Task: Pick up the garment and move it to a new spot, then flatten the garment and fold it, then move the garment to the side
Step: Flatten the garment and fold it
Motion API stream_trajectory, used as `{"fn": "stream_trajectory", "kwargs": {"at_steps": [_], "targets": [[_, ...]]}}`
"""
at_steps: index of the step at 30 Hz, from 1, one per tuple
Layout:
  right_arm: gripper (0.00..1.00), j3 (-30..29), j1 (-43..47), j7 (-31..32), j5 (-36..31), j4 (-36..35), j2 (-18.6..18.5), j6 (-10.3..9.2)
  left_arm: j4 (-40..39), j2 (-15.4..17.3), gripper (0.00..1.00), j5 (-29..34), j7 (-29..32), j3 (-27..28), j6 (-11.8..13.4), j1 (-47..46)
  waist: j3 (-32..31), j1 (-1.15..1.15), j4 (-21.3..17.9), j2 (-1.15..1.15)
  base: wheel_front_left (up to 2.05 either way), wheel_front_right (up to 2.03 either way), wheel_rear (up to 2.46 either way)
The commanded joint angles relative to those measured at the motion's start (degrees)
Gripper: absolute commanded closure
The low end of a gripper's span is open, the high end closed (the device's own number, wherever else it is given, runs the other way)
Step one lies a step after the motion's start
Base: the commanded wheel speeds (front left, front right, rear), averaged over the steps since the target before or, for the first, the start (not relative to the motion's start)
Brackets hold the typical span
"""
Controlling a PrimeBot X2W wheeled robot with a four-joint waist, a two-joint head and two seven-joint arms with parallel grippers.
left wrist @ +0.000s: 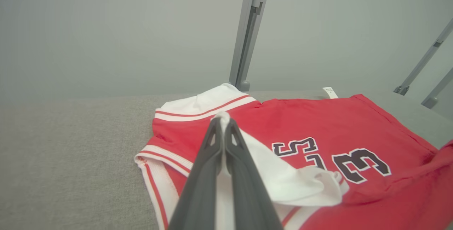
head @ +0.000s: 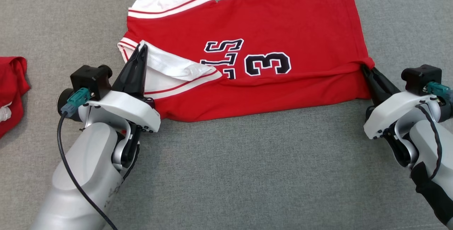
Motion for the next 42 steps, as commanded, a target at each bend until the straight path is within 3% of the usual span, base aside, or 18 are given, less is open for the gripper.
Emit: {"fn": "stream_trajectory", "kwargs": {"at_steps": [1,3,4,5,6,8,9,18,26,35,42], "targets": [[1.0,0.06,-0.93,-0.28,0.46,0.29,-0.13,0.03,0.97,-0.31,1.0,0.64,-0.48,0.08,-0.45,-1.28,0.31,0.0,-0.05,0.0,0.0,0.0,0.0],[0.6,0.59,-1.73,-0.28,1.02,0.67,-0.06,0.03,2.99,-0.68,1.0,1.96,-0.75,0.13,-0.86,-2.79,0.57,0.0,-0.13,0.0,0.0,0.0,0.0],[0.53,0.82,-1.97,-0.28,1.11,0.8,-0.05,0.03,3.57,-0.88,1.0,2.36,-0.77,0.19,-0.9,-3.15,0.59,0.0,-0.15,0.0,0.0,0.0,0.0],[0.0,0.82,-2.1,-0.28,1.33,0.81,-0.03,0.03,4.14,-1.1,1.0,2.7,-0.8,0.3,-0.84,-3.41,0.58,0.0,-0.18,0.0,0.0,0.0,0.0],[0.0,0.75,-2.18,-0.28,1.29,0.61,-0.04,0.03,4.62,-1.29,1.0,3.03,-0.84,0.47,-0.86,-3.57,0.55,0.0,-0.22,0.0,0.0,0.0,0.0],[0.0,-0.33,-2.05,-0.28,0.77,-0.54,-0.2,0.03,4.94,-1.58,0.56,3.85,-0.88,1.25,-0.64,-3.77,0.46,0.0,-0.35,0.0,0.0,0.0,0.0],[0.0,-0.96,-1.53,-0.28,0.56,-1.37,-0.15,0.03,4.84,-1.71,0.0,4.19,-0.89,1.69,-0.49,-3.58,0.36,0.0,-0.41,0.0,0.0,0.0,0.0],[0.0,-7.09,4.84,-0.28,-3.08,-7.03,0.57,0.03,1.81,-2.3,0.0,4.75,-0.87,7.73,-0.4,1.99,-2.03,0.0,-1.29,0.0,0.0,0.0,0.0],[0.0,-13.68,14.12,-0.28,-4.55,-10.99,2.15,0.03,-0.6,-4.5,0.0,-1.38,-0.34,13.01,-1.48,12.34,-5.64,0.0,-0.92,0.0,0.0,0.0,0.0],[0.0,-17.73,20.34,-0.28,-6.09,-13.2,3.46,0.03,-2.33,-4.99,0.0,-4.39,6.03,12.59,1.67,21.47,-8.11,0.0,-0.43,0.0,0.0,0.0,0.0],[0.0,-16.53,19.92,-0.29,-5.54,-12.52,3.32,0.03,-0.68,-3.89,0.02,-3.74,8.93,11.44,2.55,19.87,-7.99,0.0,-0.77,0.0,0.0,0.0,0.0]]}}
